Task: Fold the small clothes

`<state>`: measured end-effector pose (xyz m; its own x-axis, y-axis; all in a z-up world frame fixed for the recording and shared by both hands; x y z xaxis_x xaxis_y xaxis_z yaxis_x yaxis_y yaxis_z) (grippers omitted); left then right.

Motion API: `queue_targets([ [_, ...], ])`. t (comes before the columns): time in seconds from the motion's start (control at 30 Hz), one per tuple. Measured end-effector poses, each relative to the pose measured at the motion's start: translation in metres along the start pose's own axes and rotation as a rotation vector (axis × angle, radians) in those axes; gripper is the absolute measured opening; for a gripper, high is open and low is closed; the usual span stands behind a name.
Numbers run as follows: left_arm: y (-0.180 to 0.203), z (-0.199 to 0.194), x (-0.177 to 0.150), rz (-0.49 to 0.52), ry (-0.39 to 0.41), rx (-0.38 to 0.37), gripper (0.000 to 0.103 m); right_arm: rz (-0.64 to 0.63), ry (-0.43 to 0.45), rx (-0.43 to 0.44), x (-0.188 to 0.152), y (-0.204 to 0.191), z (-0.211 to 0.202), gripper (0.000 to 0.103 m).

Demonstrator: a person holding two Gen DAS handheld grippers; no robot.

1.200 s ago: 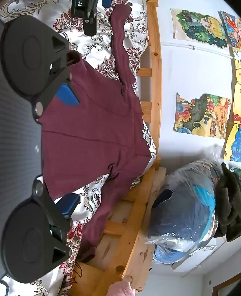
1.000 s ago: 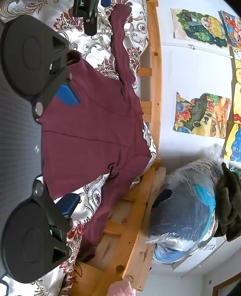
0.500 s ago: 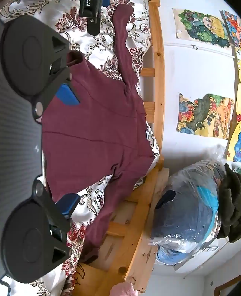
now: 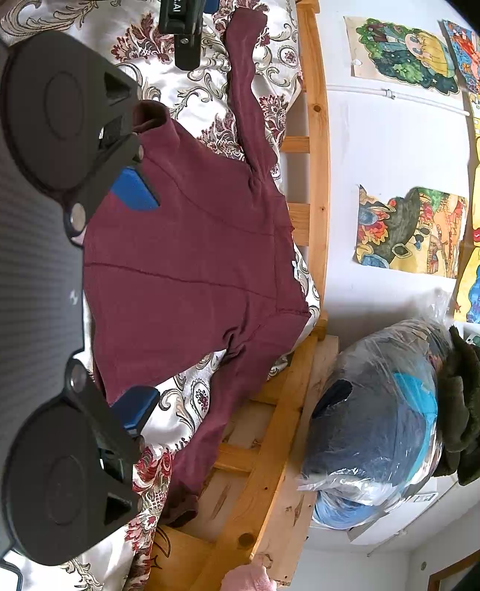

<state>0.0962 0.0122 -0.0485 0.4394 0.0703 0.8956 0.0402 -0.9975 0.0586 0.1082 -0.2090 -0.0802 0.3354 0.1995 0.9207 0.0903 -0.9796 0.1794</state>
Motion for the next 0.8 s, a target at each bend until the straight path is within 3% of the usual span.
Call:
queue_targets([
  [0.8,0.0004,0.0011,-0.002,-0.002,-0.002,-0.001,0.102,0.006,-0.005,0.0,-0.0019,-0.0015,0.0011,0.103],
])
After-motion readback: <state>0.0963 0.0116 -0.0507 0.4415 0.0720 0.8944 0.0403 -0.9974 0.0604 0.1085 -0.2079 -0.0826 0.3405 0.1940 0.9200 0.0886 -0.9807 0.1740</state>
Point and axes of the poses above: each gripper's, at about its wrist camera, not at the fingertips, and z roughly the way its jaws point, y to its right, x to its top, the point moved 10 cm from there along z, roughly the way its jaws point, and after that the axes turned 4 degrees about -z, right-handed, at the moved point
